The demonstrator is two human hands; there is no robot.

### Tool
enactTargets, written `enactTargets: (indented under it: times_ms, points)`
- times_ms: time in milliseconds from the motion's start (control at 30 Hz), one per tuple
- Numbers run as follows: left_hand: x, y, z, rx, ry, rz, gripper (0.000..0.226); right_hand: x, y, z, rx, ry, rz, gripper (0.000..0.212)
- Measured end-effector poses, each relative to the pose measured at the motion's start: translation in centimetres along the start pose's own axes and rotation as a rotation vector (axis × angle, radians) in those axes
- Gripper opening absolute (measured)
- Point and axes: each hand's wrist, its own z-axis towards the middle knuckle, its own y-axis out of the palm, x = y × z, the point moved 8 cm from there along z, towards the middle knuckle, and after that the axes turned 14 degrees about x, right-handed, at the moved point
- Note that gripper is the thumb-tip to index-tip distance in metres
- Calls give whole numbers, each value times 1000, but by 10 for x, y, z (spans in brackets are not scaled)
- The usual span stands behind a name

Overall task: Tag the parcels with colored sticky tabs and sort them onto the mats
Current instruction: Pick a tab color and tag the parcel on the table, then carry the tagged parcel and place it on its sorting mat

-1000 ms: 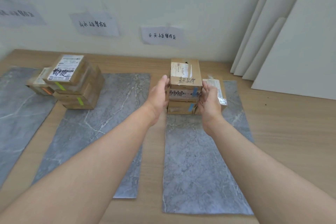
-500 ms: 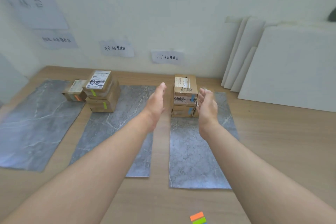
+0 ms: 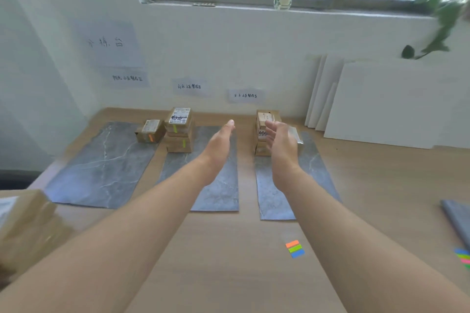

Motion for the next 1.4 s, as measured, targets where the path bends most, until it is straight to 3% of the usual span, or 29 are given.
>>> enactTargets:
  times_ms: [300, 467, 633, 967, 1400]
  points:
    - [38, -85, -89, 13, 66, -24, 58, -40, 4, -117, -80, -85, 21, 30]
    - [39, -129, -136, 62, 105, -62, 95, -44, 12, -183, -169, -120, -24, 36]
    - [7, -174, -191, 154, 94, -75, 58, -14, 9, -244, -235, -95, -38, 30]
    - [-48, -328, -242, 380, 21, -107, 55, 28, 81, -364, -397, -65, -71, 31]
    - [-113, -564, -241, 507, -11, -89, 51, 145, 223, -512, -497, 62, -213, 32]
